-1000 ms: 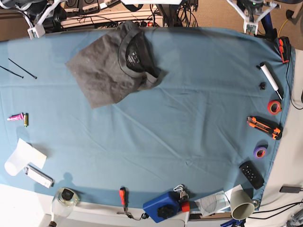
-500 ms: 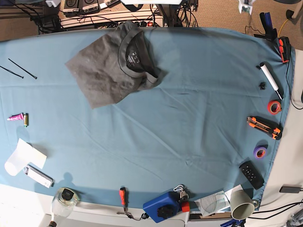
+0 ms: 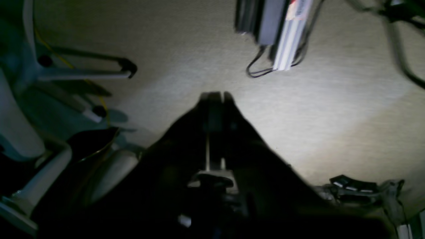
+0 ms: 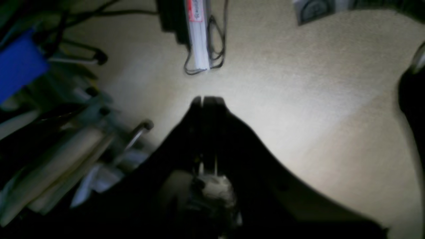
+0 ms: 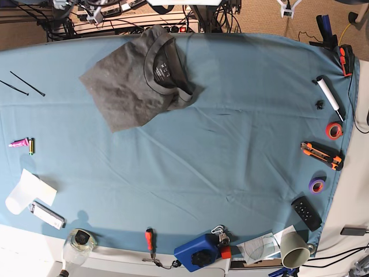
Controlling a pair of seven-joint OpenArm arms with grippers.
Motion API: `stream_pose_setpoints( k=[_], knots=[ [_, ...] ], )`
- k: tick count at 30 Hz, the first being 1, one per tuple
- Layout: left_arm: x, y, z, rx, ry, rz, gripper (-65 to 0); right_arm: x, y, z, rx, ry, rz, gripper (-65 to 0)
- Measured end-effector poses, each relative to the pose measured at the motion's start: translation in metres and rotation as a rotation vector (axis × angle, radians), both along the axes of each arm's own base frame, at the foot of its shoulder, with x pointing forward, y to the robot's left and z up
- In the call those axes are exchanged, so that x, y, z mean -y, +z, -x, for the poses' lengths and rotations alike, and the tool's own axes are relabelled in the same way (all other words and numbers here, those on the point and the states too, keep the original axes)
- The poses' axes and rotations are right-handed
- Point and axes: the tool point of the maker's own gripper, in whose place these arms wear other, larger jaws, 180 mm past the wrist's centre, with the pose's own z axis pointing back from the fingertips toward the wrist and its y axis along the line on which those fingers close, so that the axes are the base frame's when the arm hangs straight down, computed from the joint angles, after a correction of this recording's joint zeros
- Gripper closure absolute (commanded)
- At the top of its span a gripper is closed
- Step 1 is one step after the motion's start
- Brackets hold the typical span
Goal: Fold the T-shirt properly
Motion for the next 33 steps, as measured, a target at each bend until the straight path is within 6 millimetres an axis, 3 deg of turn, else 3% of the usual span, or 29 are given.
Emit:
stream_pose_setpoints(
  k=[4,7,9,14,20,25,33],
  knots=[
    [0.006,-0.030,-0.002,0.008,0.018,0.020,0.0,-0.005,-0.018,-0.003,0.038,0.105,0.017,0.0],
    [0.011,-0.049,-0.018,0.096,0.037,0.037,0.0,-0.011,-0.029,-0.015,0.089,0.183,0.017,0.0],
    [0.012,-0.059,-0.017,0.117,-0.002,0.031,0.0,-0.017,-0.035,-0.026,0.135,0.221,0.006,0.0],
    [0.023,-0.076,-0.020,0.213,-0.066,0.000,0.0,-0.004,-0.054,-0.050,0.263,0.272,0.149,0.0],
    [0.054,-0.081,-0.058,0.336,-0.058,0.040,0.0,0.008,-0.066,-0.078,0.338,0.342,0.259,0.0],
    [0.065,-0.080,-0.063,0.354,-0.050,0.054,0.0,0.014,-0.068,-0.079,0.325,0.360,0.286,0.0],
    [0.065,-0.079,-0.066,0.366,-0.051,0.053,0.0,0.026,-0.064,-0.083,0.329,0.298,0.300,0.0]
  ],
)
